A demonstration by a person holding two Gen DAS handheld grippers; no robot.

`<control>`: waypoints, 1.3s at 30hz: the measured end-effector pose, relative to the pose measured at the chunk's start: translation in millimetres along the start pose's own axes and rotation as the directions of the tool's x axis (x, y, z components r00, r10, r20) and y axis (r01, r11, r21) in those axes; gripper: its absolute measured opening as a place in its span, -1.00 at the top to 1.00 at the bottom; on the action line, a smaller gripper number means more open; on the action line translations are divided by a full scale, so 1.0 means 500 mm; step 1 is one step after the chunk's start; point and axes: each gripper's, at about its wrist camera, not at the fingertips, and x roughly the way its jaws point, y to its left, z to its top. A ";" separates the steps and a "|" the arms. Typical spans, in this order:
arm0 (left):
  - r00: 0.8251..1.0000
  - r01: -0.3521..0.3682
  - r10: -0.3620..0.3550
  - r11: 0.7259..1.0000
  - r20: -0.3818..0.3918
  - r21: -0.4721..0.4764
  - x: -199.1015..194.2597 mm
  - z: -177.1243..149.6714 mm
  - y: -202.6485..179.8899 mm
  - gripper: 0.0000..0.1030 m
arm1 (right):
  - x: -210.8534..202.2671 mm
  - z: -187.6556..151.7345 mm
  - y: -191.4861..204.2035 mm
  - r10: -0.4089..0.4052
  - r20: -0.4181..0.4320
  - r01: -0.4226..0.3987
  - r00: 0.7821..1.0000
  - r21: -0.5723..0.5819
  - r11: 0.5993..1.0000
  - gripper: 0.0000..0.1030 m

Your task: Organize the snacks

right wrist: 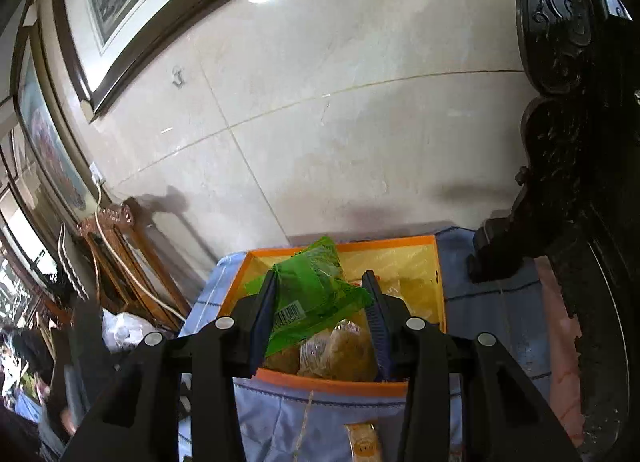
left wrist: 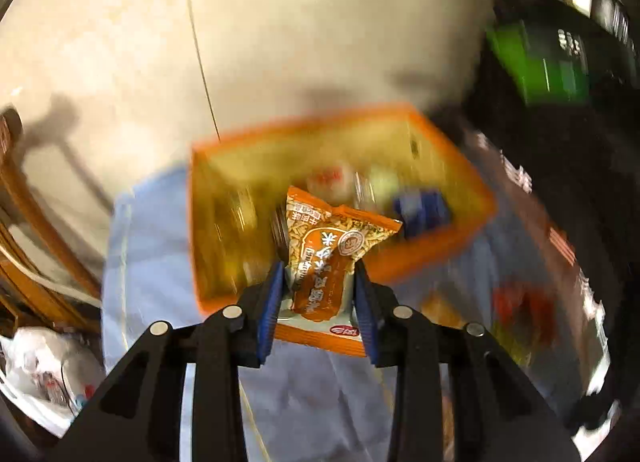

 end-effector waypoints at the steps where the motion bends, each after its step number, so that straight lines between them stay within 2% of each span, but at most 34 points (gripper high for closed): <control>1: 1.000 -0.018 0.019 0.999 0.023 -0.028 -0.007 0.037 0.007 0.36 | 0.004 0.003 -0.001 -0.004 0.001 0.004 1.000 0.000 1.000 0.18; 3: 0.996 -0.046 0.049 0.998 0.071 -0.043 -0.018 0.072 0.023 0.34 | 0.021 0.010 -0.002 -0.010 -0.010 0.010 1.000 -0.002 1.000 0.16; 4: 0.991 -0.085 0.090 0.995 0.100 -0.049 -0.018 0.096 0.026 0.33 | 0.027 0.011 -0.001 -0.008 -0.014 0.007 1.000 -0.011 1.000 0.14; 5: 0.987 -0.115 0.120 0.992 0.110 -0.052 -0.022 0.109 0.019 0.08 | 0.041 0.014 0.003 -0.008 -0.023 0.007 1.000 -0.040 0.999 0.10; 6: 0.980 -0.154 0.160 0.986 0.118 -0.057 -0.009 0.129 0.022 -0.72 | 0.053 0.017 0.006 -0.019 -0.031 0.017 0.999 -0.058 0.998 -0.38; 7: 0.973 -0.196 0.204 0.978 0.112 -0.077 0.003 0.141 0.031 -0.89 | 0.070 0.021 0.007 -0.045 -0.042 0.042 0.998 -0.072 0.996 -0.72; 8: 0.964 -0.235 0.246 0.966 0.105 -0.104 0.015 0.143 0.040 -0.92 | 0.083 0.023 0.005 -0.080 -0.050 0.077 0.996 -0.068 0.995 -0.93; 9: 0.960 -0.257 0.268 0.958 0.085 -0.123 0.025 0.141 0.044 -0.92 | 0.095 0.023 0.000 -0.110 -0.064 0.106 0.992 -0.053 0.993 -0.93; 11: 0.970 -0.237 0.241 0.963 0.021 -0.129 0.041 0.115 0.051 -0.92 | 0.104 0.010 -0.017 -0.117 -0.134 0.117 0.984 -0.008 0.993 -0.93; 13: 0.970 -0.244 0.241 0.963 -0.044 -0.118 0.047 0.059 0.054 -0.92 | 0.080 -0.023 -0.027 -0.149 -0.154 0.152 0.977 0.007 0.988 -0.93; 16: 0.950 -0.298 0.289 0.952 -0.120 -0.065 0.028 -0.073 0.057 -0.92 | 0.050 -0.109 -0.018 -0.192 -0.206 0.180 0.960 -0.079 0.981 -0.93; 18: 0.938 -0.320 0.306 0.945 -0.165 -0.072 0.008 -0.175 0.062 -0.92 | 0.066 -0.196 -0.007 -0.238 -0.277 0.191 0.931 -0.185 0.964 -0.93; 19: 0.938 -0.306 0.280 0.946 -0.203 -0.108 0.000 -0.243 0.065 -0.92 | 0.078 -0.225 -0.006 -0.241 -0.304 0.182 0.922 -0.211 0.960 -0.93; 21: 0.945 -0.234 0.167 0.945 -0.281 -0.227 0.002 -0.355 0.077 -0.92 | 0.121 -0.296 -0.022 -0.218 -0.392 0.156 0.894 -0.183 0.971 -0.93; 22: 0.943 -0.220 0.131 0.935 -0.306 -0.278 0.006 -0.392 0.083 -0.92 | 0.147 -0.323 -0.038 -0.201 -0.436 0.160 0.877 -0.128 0.979 -0.93; 24: 0.934 -0.200 0.063 0.909 -0.353 -0.367 0.020 -0.464 0.089 -0.92 | 0.184 -0.361 -0.065 -0.186 -0.470 0.185 0.863 -0.049 0.982 -0.93; 25: 0.932 -0.188 0.039 0.902 -0.360 -0.389 0.029 -0.494 0.086 -0.92 | 0.208 -0.381 -0.073 -0.212 -0.486 0.217 0.848 -0.047 0.975 -0.93; 27: 0.925 -0.194 0.048 0.913 -0.377 -0.359 0.047 -0.524 0.069 -0.92 | 0.234 -0.402 -0.073 -0.241 -0.491 0.232 0.837 -0.081 0.969 -0.93; 29: 0.915 -0.177 0.051 0.942 -0.400 -0.286 0.070 -0.551 0.039 -0.91 | 0.251 -0.425 -0.046 -0.294 -0.474 0.227 0.830 -0.196 0.954 -0.92; 30: 0.924 -0.201 0.120 0.960 -0.363 -0.196 0.071 -0.558 0.016 -0.92 | 0.256 -0.436 -0.036 -0.344 -0.461 0.251 0.818 -0.251 0.935 -0.85; 31: 0.931 -0.199 0.127 0.963 -0.342 -0.185 0.072 -0.561 0.010 -0.91 | 0.261 -0.449 -0.029 -0.377 -0.463 0.272 0.802 -0.279 0.921 -0.66; 33: 0.938 -0.182 0.110 0.963 -0.329 -0.198 0.063 -0.566 0.016 -0.81 | 0.250 -0.455 -0.035 -0.342 -0.447 0.288 0.827 -0.185 0.939 0.26; 34: 0.937 -0.186 0.116 0.964 -0.330 -0.190 0.054 -0.565 0.018 -0.71 | 0.247 -0.456 -0.037 -0.377 -0.444 0.339 0.813 -0.167 0.926 0.32; 35: 0.940 -0.186 0.117 0.964 -0.321 -0.192 0.044 -0.565 0.021 -0.35 | 0.247 -0.459 -0.040 -0.384 -0.457 0.360 0.802 -0.142 0.922 0.32; 36: 0.941 -0.180 0.114 0.966 -0.320 -0.187 0.031 -0.564 0.020 0.09 | 0.244 -0.462 -0.042 -0.376 -0.458 0.369 0.805 -0.110 0.923 0.32; 39: 0.934 -0.123 0.051 0.975 -0.354 -0.183 0.009 -0.559 0.024 0.19 | 0.227 -0.475 -0.032 -0.362 -0.470 0.367 0.805 -0.086 0.926 0.32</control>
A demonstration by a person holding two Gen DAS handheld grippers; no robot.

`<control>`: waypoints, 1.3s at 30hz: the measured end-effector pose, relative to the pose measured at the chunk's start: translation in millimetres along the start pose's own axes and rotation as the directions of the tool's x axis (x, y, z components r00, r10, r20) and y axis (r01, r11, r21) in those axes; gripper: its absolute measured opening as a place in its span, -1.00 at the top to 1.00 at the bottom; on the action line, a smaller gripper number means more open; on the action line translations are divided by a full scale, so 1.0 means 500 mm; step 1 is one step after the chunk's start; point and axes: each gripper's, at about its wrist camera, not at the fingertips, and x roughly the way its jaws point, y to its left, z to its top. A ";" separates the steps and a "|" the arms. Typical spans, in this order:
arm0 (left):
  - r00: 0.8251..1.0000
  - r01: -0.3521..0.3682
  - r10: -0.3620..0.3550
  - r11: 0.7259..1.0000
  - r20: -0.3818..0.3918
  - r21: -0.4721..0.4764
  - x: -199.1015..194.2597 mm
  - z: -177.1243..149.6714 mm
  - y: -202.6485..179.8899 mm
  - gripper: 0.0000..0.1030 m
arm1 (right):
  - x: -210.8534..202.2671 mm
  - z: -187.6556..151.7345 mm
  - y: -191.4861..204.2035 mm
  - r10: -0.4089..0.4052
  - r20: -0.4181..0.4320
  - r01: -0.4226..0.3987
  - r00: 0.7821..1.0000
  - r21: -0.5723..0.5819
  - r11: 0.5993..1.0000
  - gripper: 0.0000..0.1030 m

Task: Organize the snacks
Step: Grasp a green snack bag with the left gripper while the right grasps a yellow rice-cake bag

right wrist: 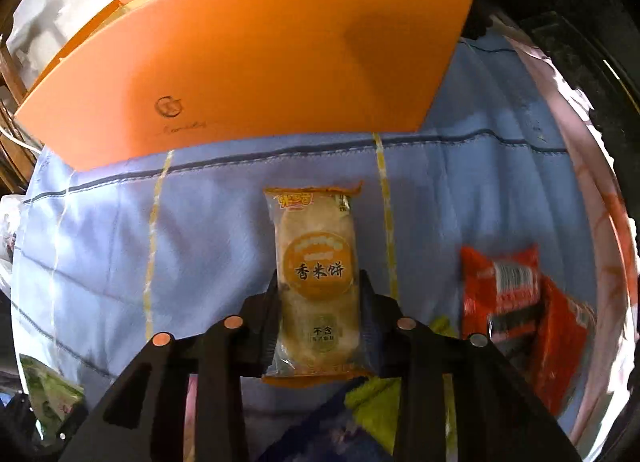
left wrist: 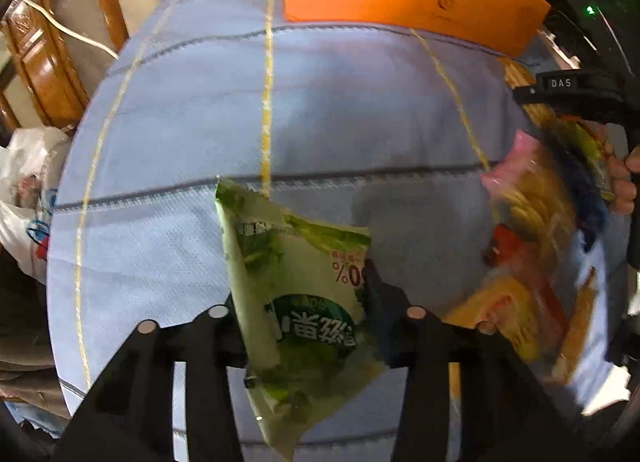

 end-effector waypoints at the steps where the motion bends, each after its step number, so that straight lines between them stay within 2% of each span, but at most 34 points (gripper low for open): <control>1: 1.000 0.004 -0.004 1.000 -0.002 0.005 0.004 0.002 -0.007 0.19 | -0.013 -0.008 0.004 0.008 0.016 -0.008 1.000 0.006 1.000 0.32; 3: 1.000 -0.005 0.005 1.000 0.004 0.023 -0.011 0.002 -0.015 0.19 | -0.038 -0.018 0.004 0.040 0.041 -0.042 0.998 0.026 0.999 0.32; 4: 1.000 -0.002 0.002 1.000 0.011 0.026 -0.022 0.005 -0.014 0.19 | -0.057 -0.022 0.003 0.082 0.059 -0.084 0.995 0.043 0.996 0.32; 6: 1.000 0.014 -0.015 0.999 0.027 0.030 -0.048 0.020 -0.010 0.19 | -0.096 -0.023 0.000 0.159 0.097 -0.166 0.983 0.063 0.984 0.32; 9: 0.997 0.061 -0.062 0.998 0.055 0.030 -0.089 0.059 -0.010 0.19 | -0.157 0.002 -0.015 0.202 0.164 -0.216 0.966 0.070 0.974 0.32; 11: 0.985 0.130 -0.131 0.991 0.109 0.016 -0.117 0.117 0.004 0.19 | -0.192 0.021 -0.025 0.204 0.216 -0.224 0.955 0.071 0.972 0.32; 13: 0.982 0.137 -0.133 0.990 0.134 -0.022 -0.134 0.178 0.017 0.19 | -0.238 0.040 -0.030 0.225 0.264 -0.253 0.938 0.076 0.964 0.32; 15: 0.976 0.150 -0.144 0.988 0.164 -0.024 -0.161 0.231 0.018 0.19 | -0.275 0.071 -0.032 0.222 0.309 -0.247 0.925 0.042 0.968 0.32; 16: 0.969 0.146 -0.143 0.989 0.203 -0.001 -0.180 0.277 0.010 0.19 | -0.299 0.097 -0.026 0.185 0.350 -0.202 0.918 0.011 0.979 0.32; 18: 0.958 0.119 -0.123 0.992 0.259 0.034 -0.213 0.342 -0.007 0.20 | -0.322 0.144 -0.020 0.161 0.376 -0.172 0.912 -0.005 0.985 0.32; 20: 0.936 0.130 -0.149 0.988 0.320 0.080 -0.248 0.420 -0.029 0.28 | -0.335 0.207 -0.029 0.168 0.402 -0.182 0.900 -0.005 0.983 0.32; 22: 0.924 0.089 -0.119 0.991 0.362 0.098 -0.270 0.483 -0.048 0.30 | -0.345 0.268 -0.038 0.139 0.429 -0.157 0.892 0.007 0.988 0.32; 25: 0.917 0.077 -0.117 0.990 0.382 0.120 -0.288 0.544 -0.067 0.33 | -0.352 0.322 -0.030 0.157 0.437 -0.182 0.886 0.017 0.983 0.32; 27: 0.913 0.059 -0.112 0.988 0.393 0.146 -0.291 0.570 -0.080 0.33 | -0.353 0.333 -0.042 0.160 0.449 -0.184 0.879 0.010 0.983 0.32; 29: 0.897 0.019 -0.083 0.988 0.434 0.150 -0.276 0.600 -0.091 0.33 | -0.346 0.348 -0.046 0.164 0.459 -0.192 0.873 0.014 0.981 0.32; 30: 0.897 0.001 -0.058 0.992 0.438 0.129 -0.264 0.618 -0.088 0.36 | -0.341 0.355 -0.043 0.172 0.453 -0.204 0.875 0.022 0.979 0.32; 31: 0.917 0.014 -0.060 0.993 0.395 0.117 -0.251 0.626 -0.091 0.36 | -0.336 0.359 -0.040 0.183 0.447 -0.216 0.876 0.024 0.976 0.32; 32: 0.926 0.048 -0.085 0.993 0.367 0.110 -0.249 0.623 -0.090 0.36 | -0.338 0.368 -0.037 0.192 0.447 -0.220 0.874 0.011 0.976 0.32; 33: 0.926 0.062 -0.093 0.994 0.365 0.095 -0.251 0.606 -0.083 0.32 | -0.348 0.366 -0.036 0.203 0.446 -0.224 0.872 -0.006 0.975 0.32; 34: 0.925 0.044 -0.076 0.995 0.372 0.094 -0.253 0.588 -0.074 0.24 | -0.349 0.365 -0.028 0.214 0.438 -0.225 0.873 -0.028 0.974 0.32; 35: 0.920 -0.004 -0.034 0.995 0.390 0.096 -0.255 0.558 -0.064 -0.21 | -0.349 0.360 -0.023 0.217 0.428 -0.223 0.877 -0.036 0.974 0.32; 36: 0.909 -0.077 0.033 0.993 0.416 0.088 -0.255 0.526 -0.056 -0.86 | -0.354 0.361 -0.022 0.227 0.420 -0.233 0.879 -0.039 0.972 0.32; 38: 0.849 -0.249 0.189 0.967 0.494 0.059 -0.242 0.450 -0.032 -0.92 | -0.353 0.345 -0.024 0.258 0.407 -0.261 0.876 -0.048 0.964 0.32; 39: 0.841 -0.286 0.218 0.956 0.495 0.064 -0.229 0.427 -0.026 -0.92 | -0.354 0.333 -0.024 0.249 0.407 -0.249 0.879 -0.054 0.967 0.32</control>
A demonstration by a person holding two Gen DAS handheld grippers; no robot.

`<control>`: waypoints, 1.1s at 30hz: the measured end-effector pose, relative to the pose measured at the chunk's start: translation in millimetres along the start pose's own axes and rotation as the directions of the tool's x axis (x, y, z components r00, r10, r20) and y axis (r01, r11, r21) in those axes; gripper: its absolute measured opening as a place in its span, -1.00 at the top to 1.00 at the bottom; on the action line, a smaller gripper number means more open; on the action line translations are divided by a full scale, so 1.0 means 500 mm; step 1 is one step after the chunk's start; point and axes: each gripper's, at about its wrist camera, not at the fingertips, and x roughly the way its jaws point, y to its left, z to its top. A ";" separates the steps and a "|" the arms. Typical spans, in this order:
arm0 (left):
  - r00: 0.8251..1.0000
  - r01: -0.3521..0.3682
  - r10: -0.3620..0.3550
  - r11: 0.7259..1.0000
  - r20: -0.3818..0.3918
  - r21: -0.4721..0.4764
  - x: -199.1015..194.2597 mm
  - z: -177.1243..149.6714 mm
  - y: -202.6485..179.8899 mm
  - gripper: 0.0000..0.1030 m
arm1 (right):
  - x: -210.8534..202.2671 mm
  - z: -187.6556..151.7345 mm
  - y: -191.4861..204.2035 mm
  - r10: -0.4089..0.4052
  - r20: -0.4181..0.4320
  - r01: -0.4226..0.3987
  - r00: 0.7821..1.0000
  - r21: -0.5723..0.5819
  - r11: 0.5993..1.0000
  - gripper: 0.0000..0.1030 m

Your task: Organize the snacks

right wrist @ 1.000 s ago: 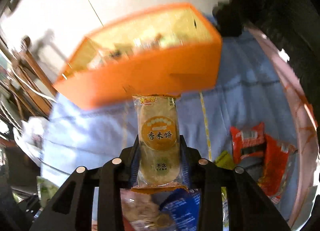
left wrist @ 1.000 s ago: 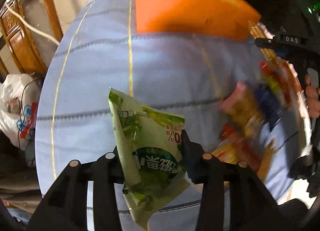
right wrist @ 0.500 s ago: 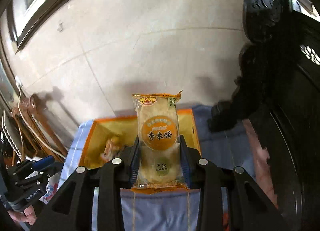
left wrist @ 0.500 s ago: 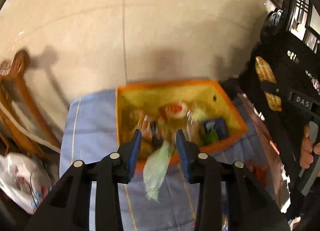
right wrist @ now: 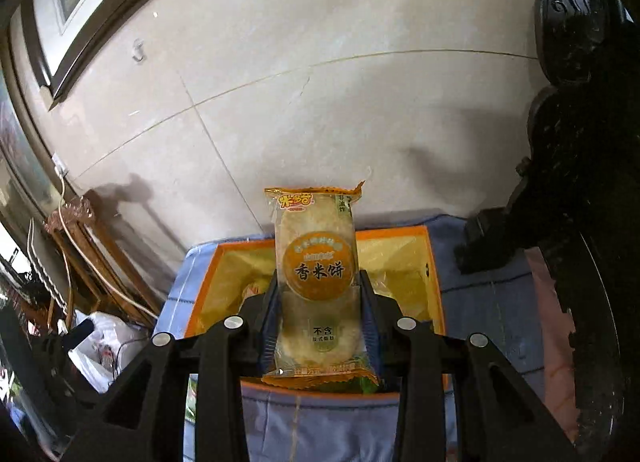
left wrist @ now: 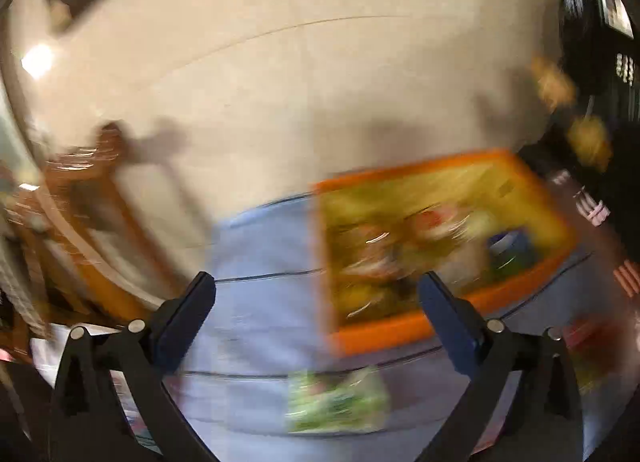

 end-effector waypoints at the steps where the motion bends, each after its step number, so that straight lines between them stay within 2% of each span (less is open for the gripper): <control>1: 0.999 -0.015 0.017 0.999 -0.040 0.051 0.014 -0.054 0.000 -0.92 | -0.004 -0.002 -0.001 -0.002 -0.001 0.002 1.000 -0.006 1.000 0.32; 3: 0.993 0.041 -0.028 0.992 -0.118 0.115 0.046 -0.131 -0.006 -0.92 | -0.013 -0.008 -0.003 0.005 -0.005 -0.005 1.000 -0.012 1.000 0.32; 4: 0.983 0.094 -0.066 0.983 -0.170 0.160 0.075 -0.182 -0.013 -0.92 | -0.016 -0.011 -0.007 -0.005 -0.007 0.005 1.000 -0.018 1.000 0.32; 5: 0.978 0.119 -0.083 0.975 -0.190 0.190 0.093 -0.206 -0.019 -0.92 | -0.020 -0.013 -0.008 -0.011 -0.008 0.011 1.000 -0.021 1.000 0.32; 6: 0.972 0.132 -0.079 0.963 -0.221 0.236 0.120 -0.233 -0.029 -0.92 | -0.024 -0.014 -0.009 -0.013 -0.009 0.013 1.000 -0.024 1.000 0.32; 7: 0.964 0.112 -0.030 0.946 -0.263 0.304 0.156 -0.258 -0.045 -0.92 | -0.026 -0.015 -0.010 -0.016 -0.007 0.016 1.000 -0.021 1.000 0.32; 9: 0.953 0.151 -0.042 0.924 -0.300 0.350 0.203 -0.286 -0.065 -0.92 | -0.029 -0.017 -0.011 -0.015 -0.008 0.015 1.000 -0.017 1.000 0.32; 10: 0.958 0.166 -0.079 0.937 -0.274 0.307 0.215 -0.286 -0.061 -0.92 | -0.028 -0.020 -0.013 -0.027 -0.006 0.027 1.000 -0.014 1.000 0.32; 11: 0.957 0.190 -0.121 0.949 -0.265 0.253 0.225 -0.278 -0.054 -0.92 | -0.028 -0.021 -0.011 -0.031 -0.008 0.031 0.999 -0.016 0.999 0.32; 12: 0.944 0.214 -0.151 0.957 -0.294 0.195 0.248 -0.276 -0.049 -0.92 | -0.026 -0.022 -0.011 -0.035 -0.012 0.035 0.999 -0.018 0.999 0.32; 13: 0.929 0.228 -0.191 0.970 -0.318 0.082 0.273 -0.278 -0.035 -0.91 | -0.020 -0.027 -0.012 -0.037 -0.021 0.037 0.999 -0.013 0.999 0.32; 14: 0.905 0.243 -0.247 0.969 -0.346 -0.055 0.294 -0.284 -0.021 -0.87 | -0.016 -0.030 -0.011 -0.031 -0.028 0.030 0.999 -0.010 0.999 0.32; 15: 0.904 0.227 -0.256 0.966 -0.341 -0.125 0.302 -0.286 -0.017 -0.71 | -0.013 -0.033 -0.010 -0.025 -0.034 0.024 0.999 -0.006 1.000 0.32; 16: 0.903 0.249 -0.264 0.965 -0.338 -0.087 0.298 -0.283 -0.030 -0.50 | -0.010 -0.039 -0.008 -0.022 -0.040 0.022 0.999 -0.007 1.000 0.32; 17: 0.899 0.270 -0.276 0.961 -0.340 -0.066 0.290 -0.281 -0.041 -0.04 | -0.007 -0.043 -0.005 -0.021 -0.046 0.021 0.999 -0.009 1.000 0.32; 18: 0.893 0.280 -0.282 0.958 -0.351 -0.059 0.287 -0.277 -0.046 0.16 | -0.006 -0.046 -0.002 -0.016 -0.051 0.016 0.999 -0.010 1.000 0.32; 19: 0.869 0.326 -0.328 0.943 -0.370 -0.070 0.281 -0.273 -0.056 0.32 | -0.006 -0.049 0.002 -0.011 -0.053 0.011 0.999 -0.011 1.000 0.32; 20: 0.854 0.355 -0.363 0.930 -0.373 -0.092 0.275 -0.271 -0.063 0.34 | -0.007 -0.050 0.004 -0.007 -0.055 0.006 0.998 -0.010 1.000 0.32; 25: 0.838 0.414 -0.439 0.898 -0.323 -0.148 0.237 -0.254 -0.076 0.38 | -0.028 -0.043 0.011 0.008 -0.040 -0.009 0.999 -0.021 1.000 0.32; 26: 0.834 0.427 -0.457 0.889 -0.308 -0.162 0.222 -0.246 -0.073 0.46 | -0.033 -0.040 0.010 0.006 -0.036 -0.007 0.999 -0.023 1.000 0.32; 28: 0.827 0.465 -0.495 0.869 -0.266 -0.171 0.181 -0.217 -0.073 0.46 | -0.044 -0.028 0.005 0.009 -0.023 -0.010 1.000 -0.017 1.000 0.32; 29: 0.828 0.483 -0.508 0.861 -0.236 -0.158 0.165 -0.199 -0.066 0.61 | -0.047 -0.023 0.002 0.006 -0.015 -0.007 1.000 -0.014 1.000 0.32; 31: 0.838 0.506 -0.519 0.854 -0.168 -0.120 0.140 -0.153 -0.058 0.63 | -0.052 -0.012 -0.004 0.007 0.007 -0.007 1.000 -0.004 1.000 0.32; 32: 0.843 0.501 -0.514 0.857 -0.157 -0.116 0.139 -0.137 -0.059 0.64 | -0.053 -0.009 -0.006 0.007 0.011 -0.007 1.000 0.005 1.000 0.32; 33: 0.840 0.505 -0.517 0.856 -0.165 -0.111 0.145 -0.125 -0.066 0.65 | -0.053 -0.008 -0.009 0.016 0.010 -0.016 1.000 0.019 1.000 0.32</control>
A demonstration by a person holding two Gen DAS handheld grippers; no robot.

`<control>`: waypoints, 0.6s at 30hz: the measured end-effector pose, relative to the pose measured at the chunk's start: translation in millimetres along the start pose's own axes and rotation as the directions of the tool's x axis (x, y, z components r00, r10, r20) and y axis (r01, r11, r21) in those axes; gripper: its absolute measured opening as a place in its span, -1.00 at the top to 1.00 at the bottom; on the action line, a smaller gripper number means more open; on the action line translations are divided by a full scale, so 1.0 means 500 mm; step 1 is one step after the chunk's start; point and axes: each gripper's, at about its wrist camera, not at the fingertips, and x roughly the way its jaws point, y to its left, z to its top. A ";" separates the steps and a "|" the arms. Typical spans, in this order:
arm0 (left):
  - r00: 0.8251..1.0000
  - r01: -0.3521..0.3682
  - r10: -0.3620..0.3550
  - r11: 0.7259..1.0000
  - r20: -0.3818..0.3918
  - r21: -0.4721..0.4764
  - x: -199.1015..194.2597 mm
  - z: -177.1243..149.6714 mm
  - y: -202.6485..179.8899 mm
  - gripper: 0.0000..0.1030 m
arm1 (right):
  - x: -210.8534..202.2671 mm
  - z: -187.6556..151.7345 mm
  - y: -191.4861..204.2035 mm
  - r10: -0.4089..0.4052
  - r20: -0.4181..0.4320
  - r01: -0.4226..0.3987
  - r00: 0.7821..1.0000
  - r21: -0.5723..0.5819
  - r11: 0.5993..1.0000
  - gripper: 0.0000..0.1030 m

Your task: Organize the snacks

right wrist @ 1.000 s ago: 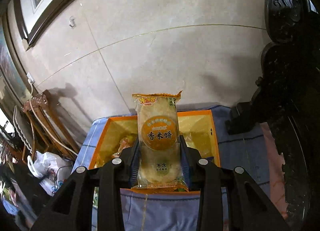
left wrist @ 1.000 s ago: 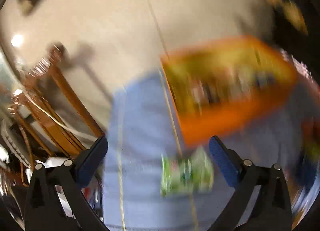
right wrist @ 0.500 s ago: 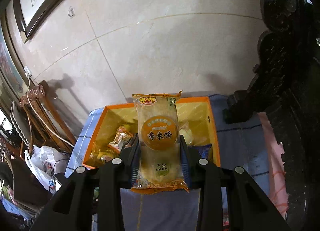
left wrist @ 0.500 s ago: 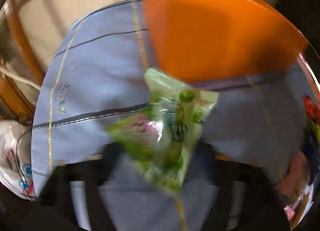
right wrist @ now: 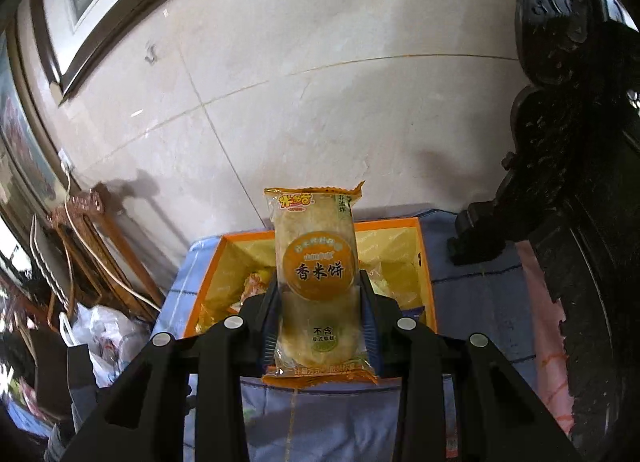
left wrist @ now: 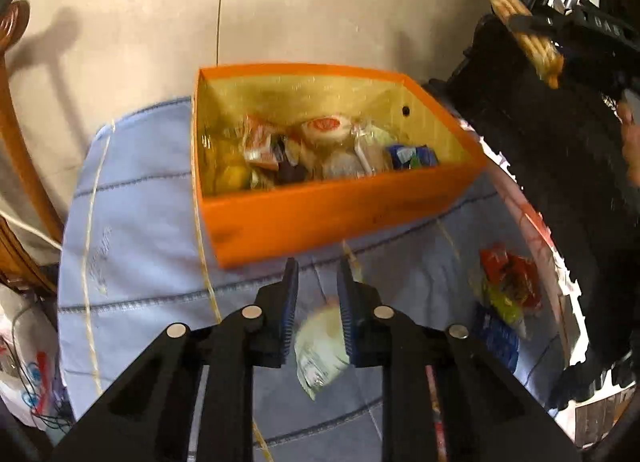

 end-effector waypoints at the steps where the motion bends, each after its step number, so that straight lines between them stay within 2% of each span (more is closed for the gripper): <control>1: 1.000 0.013 -0.013 1.000 -0.007 0.023 0.005 0.007 -0.007 0.65 | 0.000 0.000 -0.001 0.029 -0.004 -0.029 1.000 0.011 1.000 0.32; 2: 1.000 0.017 -0.017 0.998 0.001 0.059 0.003 0.001 -0.017 0.64 | -0.001 -0.002 -0.001 0.034 -0.003 -0.034 0.999 0.008 0.999 0.32; 3: 1.000 -0.007 0.006 0.996 0.007 0.089 0.007 -0.007 -0.020 0.42 | -0.003 -0.006 0.001 0.025 0.003 -0.025 1.000 -0.003 1.000 0.32; 4: 0.999 -0.049 0.050 0.992 -0.001 0.117 0.013 -0.018 -0.029 0.06 | -0.003 -0.008 0.002 0.024 0.003 -0.024 1.000 -0.008 1.000 0.32; 5: 0.997 -0.069 0.072 0.988 -0.015 0.135 0.018 -0.024 -0.031 -0.82 | -0.002 -0.011 0.001 0.031 -0.004 -0.031 1.000 -0.005 1.000 0.32; 6: 0.996 -0.090 0.093 0.985 -0.014 0.149 0.028 -0.029 -0.038 -0.91 | 0.000 -0.013 -0.001 0.035 -0.010 -0.035 0.999 0.000 0.999 0.32; 7: 0.996 -0.088 0.092 0.980 -0.017 0.179 0.046 -0.047 -0.045 -0.91 | 0.002 -0.016 -0.003 0.037 -0.017 -0.036 0.999 0.003 0.999 0.32; 10: 0.989 -0.073 0.101 0.969 -0.108 0.235 0.084 -0.093 -0.076 -0.91 | 0.001 -0.018 -0.010 0.026 -0.020 -0.026 0.999 0.006 1.000 0.32; 13: 0.978 -0.039 0.088 0.968 -0.190 0.247 0.117 -0.141 -0.108 -0.91 | -0.007 -0.017 -0.012 0.016 -0.011 -0.016 1.000 0.003 1.000 0.32; 16: 0.978 0.021 0.040 0.956 -0.203 0.291 0.133 -0.180 -0.155 -0.91 | -0.012 -0.017 -0.015 0.028 -0.010 -0.028 1.000 0.009 1.000 0.32; 18: 0.971 0.016 0.064 0.944 -0.229 0.330 0.163 -0.200 -0.180 -0.92 | -0.012 -0.016 -0.016 0.028 -0.014 -0.028 1.000 0.013 1.000 0.32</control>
